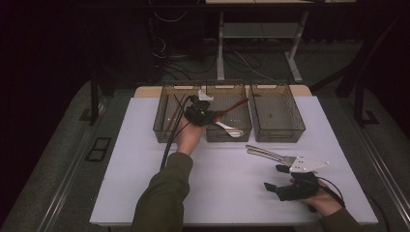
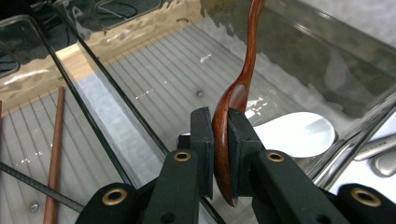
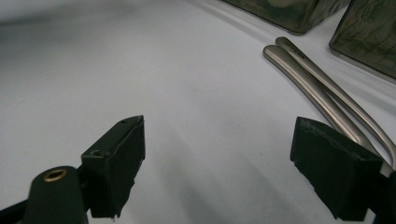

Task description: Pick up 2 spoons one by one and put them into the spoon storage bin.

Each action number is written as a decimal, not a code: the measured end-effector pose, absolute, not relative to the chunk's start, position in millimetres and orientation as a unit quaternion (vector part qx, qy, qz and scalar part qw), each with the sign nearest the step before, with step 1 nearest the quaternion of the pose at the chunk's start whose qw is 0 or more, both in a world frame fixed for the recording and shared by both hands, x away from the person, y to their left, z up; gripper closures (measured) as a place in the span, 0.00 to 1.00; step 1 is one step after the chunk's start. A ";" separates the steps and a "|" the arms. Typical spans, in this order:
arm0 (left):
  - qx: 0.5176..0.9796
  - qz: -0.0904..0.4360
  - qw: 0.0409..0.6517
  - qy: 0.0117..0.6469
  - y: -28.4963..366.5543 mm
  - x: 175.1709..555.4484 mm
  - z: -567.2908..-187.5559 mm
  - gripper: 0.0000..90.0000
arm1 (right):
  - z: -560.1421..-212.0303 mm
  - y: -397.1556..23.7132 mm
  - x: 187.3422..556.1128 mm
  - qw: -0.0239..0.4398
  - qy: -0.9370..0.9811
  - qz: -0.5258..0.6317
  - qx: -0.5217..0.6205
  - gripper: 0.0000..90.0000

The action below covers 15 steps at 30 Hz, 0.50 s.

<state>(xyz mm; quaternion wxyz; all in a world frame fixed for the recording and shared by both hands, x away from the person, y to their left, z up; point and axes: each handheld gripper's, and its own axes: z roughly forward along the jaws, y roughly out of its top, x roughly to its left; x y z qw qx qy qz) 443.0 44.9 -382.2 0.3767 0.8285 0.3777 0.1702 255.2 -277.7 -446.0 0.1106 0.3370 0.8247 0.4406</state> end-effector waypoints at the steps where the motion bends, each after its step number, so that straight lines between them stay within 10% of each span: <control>1: 0.829 0.168 0.376 0.378 44.5 443.3 -382.8 0.90 | -445.9 -277.7 255.1 0.110 0.825 0.440 0.337 0.20; 15: 0.834 0.155 0.379 0.370 40.3 442.9 -385.7 0.67 | -446.0 -277.2 254.9 0.109 0.826 0.440 0.337 0.20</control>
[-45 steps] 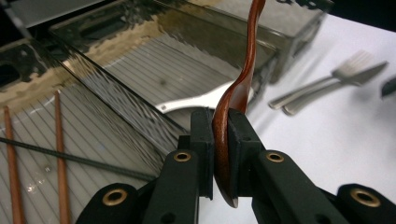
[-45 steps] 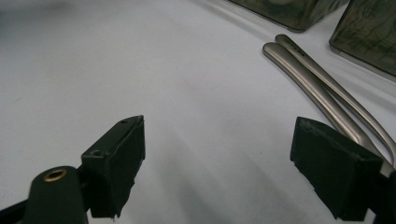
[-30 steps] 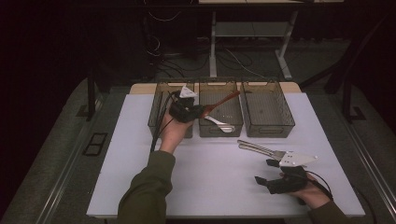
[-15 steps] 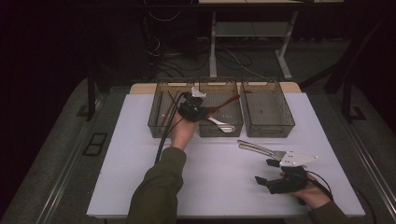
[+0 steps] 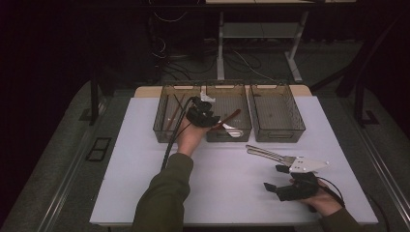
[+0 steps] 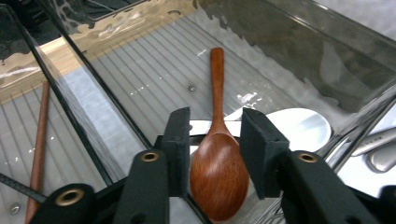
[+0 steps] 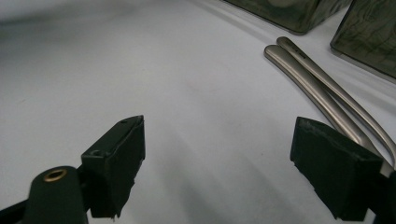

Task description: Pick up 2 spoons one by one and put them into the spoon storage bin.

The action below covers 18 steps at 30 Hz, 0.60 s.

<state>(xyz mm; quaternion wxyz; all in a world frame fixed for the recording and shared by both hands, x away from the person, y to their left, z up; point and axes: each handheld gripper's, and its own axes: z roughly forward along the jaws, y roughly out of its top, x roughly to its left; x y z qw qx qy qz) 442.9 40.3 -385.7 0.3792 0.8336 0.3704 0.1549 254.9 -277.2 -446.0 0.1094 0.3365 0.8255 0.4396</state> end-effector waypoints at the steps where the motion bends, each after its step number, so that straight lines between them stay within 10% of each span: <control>1: 0.833 0.152 0.383 0.369 40.7 442.8 -385.2 0.65 | -445.9 -277.3 254.8 0.109 0.825 0.440 0.337 0.20; 18: 0.829 0.121 0.435 0.331 55.8 423.6 -373.1 0.42 | -446.9 -277.5 254.3 0.111 0.827 0.436 0.338 0.20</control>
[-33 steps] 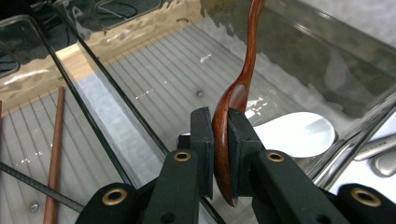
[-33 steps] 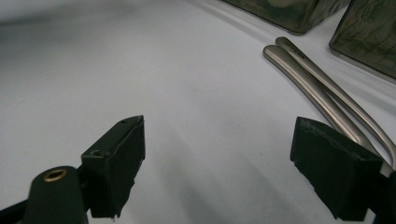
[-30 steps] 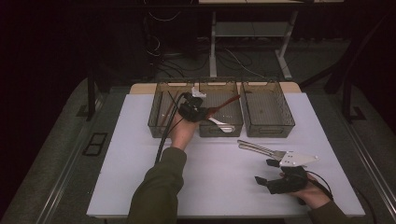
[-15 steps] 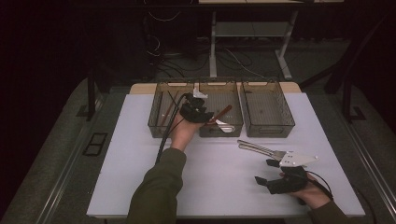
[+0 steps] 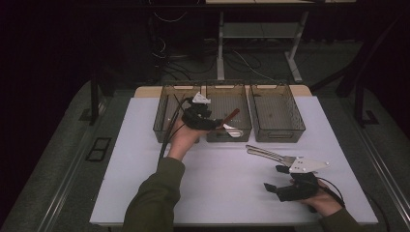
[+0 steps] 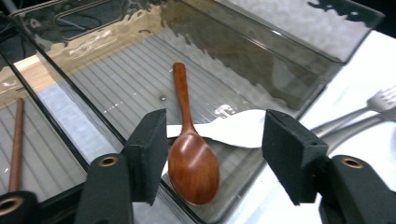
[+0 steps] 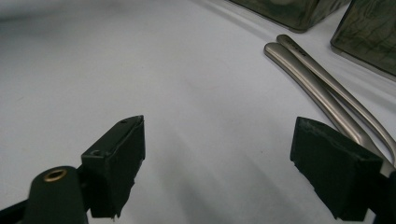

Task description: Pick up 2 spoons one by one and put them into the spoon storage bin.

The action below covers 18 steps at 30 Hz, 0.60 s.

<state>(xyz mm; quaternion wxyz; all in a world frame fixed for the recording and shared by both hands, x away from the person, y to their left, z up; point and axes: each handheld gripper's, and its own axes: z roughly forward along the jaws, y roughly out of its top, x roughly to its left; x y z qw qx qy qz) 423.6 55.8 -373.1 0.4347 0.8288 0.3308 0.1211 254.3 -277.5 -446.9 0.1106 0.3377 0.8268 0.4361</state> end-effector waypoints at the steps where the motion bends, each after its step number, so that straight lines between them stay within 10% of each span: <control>1: 0.832 0.121 0.433 0.325 57.5 421.7 -372.6 0.42 | -446.8 -277.7 254.3 0.111 0.827 0.436 0.338 0.20; 18: 0.838 0.111 0.457 0.276 80.6 368.2 -373.8 0.25 | -446.2 -277.3 254.1 0.117 0.823 0.445 0.332 0.20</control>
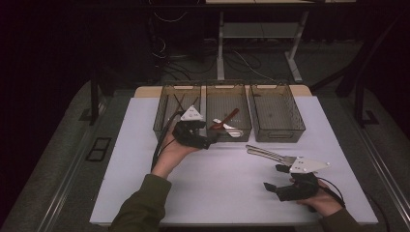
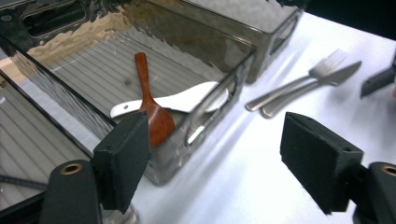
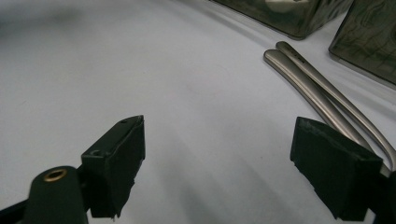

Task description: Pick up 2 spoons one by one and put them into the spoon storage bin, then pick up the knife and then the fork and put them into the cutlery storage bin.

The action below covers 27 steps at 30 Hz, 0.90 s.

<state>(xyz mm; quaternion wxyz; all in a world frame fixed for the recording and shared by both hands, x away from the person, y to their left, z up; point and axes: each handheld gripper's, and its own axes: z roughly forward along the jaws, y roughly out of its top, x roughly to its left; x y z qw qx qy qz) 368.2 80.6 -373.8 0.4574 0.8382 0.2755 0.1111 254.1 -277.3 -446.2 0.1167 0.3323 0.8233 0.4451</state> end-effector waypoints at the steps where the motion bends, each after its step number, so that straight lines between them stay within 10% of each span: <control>1: 0.838 0.113 0.458 0.274 82.4 364.3 -374.1 0.25 | -446.2 -277.3 254.2 0.117 0.823 0.445 0.332 0.20; 27: 0.818 0.110 0.488 0.283 142.6 285.3 -417.9 0.03 | -445.3 -277.7 254.2 0.114 0.822 0.450 0.330 0.20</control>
